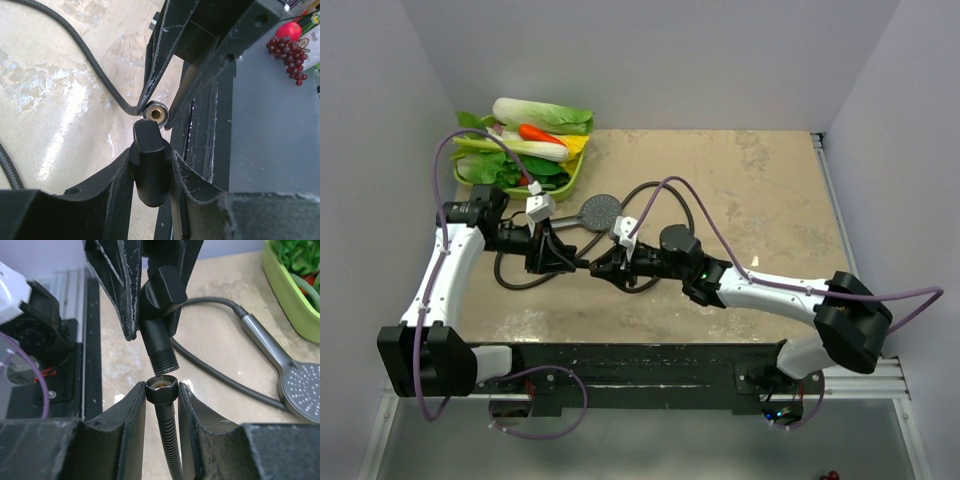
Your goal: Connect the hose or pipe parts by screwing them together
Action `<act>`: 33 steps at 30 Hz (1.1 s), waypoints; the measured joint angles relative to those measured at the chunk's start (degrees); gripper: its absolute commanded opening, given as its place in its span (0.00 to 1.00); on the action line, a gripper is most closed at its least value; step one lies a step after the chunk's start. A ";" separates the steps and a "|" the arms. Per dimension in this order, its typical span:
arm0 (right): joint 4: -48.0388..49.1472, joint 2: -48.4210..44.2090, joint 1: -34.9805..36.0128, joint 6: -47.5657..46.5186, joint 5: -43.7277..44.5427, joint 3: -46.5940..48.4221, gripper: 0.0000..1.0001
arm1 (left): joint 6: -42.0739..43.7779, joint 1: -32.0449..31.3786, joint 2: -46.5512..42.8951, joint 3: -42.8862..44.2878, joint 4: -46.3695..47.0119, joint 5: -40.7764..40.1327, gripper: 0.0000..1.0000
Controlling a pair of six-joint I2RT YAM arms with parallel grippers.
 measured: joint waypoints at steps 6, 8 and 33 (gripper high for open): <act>-13.29 0.63 5.64 -10.58 9.73 5.44 0.02 | -0.07 -1.86 -0.35 0.09 -0.20 -1.44 0.00; -16.68 1.36 7.93 -14.19 14.34 7.23 0.00 | -0.13 -1.95 -0.35 0.39 -0.31 -1.49 0.00; -17.90 1.11 18.01 -30.38 43.56 7.80 0.00 | -1.62 -1.97 -0.35 0.63 -0.37 -1.27 0.00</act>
